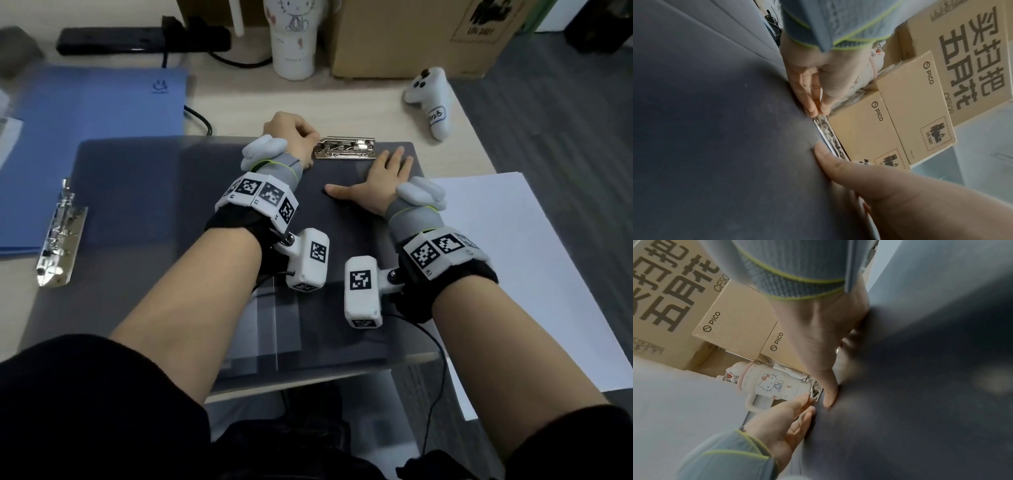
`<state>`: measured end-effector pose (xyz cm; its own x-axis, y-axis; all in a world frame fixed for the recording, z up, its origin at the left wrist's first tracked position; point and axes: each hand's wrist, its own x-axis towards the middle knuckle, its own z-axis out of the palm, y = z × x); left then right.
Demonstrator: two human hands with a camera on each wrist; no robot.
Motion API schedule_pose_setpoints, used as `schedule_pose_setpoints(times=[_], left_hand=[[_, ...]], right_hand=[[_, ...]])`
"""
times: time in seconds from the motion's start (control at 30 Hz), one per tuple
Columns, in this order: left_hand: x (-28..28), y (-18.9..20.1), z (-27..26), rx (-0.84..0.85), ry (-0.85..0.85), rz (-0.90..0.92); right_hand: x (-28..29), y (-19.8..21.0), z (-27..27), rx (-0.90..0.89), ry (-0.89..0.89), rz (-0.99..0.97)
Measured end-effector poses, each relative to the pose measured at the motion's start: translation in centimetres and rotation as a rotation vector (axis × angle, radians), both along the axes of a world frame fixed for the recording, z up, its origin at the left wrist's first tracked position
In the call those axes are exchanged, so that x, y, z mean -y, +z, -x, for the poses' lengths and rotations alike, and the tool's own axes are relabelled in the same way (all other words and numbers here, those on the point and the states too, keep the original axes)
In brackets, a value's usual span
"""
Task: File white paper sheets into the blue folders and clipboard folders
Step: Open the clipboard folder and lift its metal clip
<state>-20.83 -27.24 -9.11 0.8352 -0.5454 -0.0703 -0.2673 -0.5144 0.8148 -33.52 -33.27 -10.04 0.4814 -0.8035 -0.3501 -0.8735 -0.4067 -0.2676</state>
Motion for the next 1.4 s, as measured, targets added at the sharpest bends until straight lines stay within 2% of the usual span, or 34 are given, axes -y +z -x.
schedule_pose_setpoints(times=[0.4,0.63,0.87,1.0,1.1,1.23,1.4], left_hand=[[1.0,0.1,-1.0,0.184,-0.116,-0.205],[1.8,0.8,-1.6,0.027,-0.112,0.030],[2.7,2.3,0.1,-0.037,-0.449,0.157],[3.4,2.4,1.4,-0.054,-0.645,-0.012],[4.1,2.2,2.1,-0.054,-0.707,-0.160],[4.5,1.8,2.5,-0.038,-0.729,-0.293],[4.2,1.7,2.7,-0.027,-0.714,-0.289]], right_hand=[[0.5,-0.8,-0.1,0.004,0.006,-0.017],[0.3,-0.8,0.0,0.014,0.007,0.002],[0.4,-1.0,0.1,0.011,0.020,0.011],[0.2,-0.8,0.3,-0.012,0.037,0.027],[0.2,-0.6,0.4,-0.016,0.046,0.038],[0.3,-0.8,0.3,-0.005,0.044,0.040],[0.3,-0.6,0.6,0.003,0.042,0.035]])
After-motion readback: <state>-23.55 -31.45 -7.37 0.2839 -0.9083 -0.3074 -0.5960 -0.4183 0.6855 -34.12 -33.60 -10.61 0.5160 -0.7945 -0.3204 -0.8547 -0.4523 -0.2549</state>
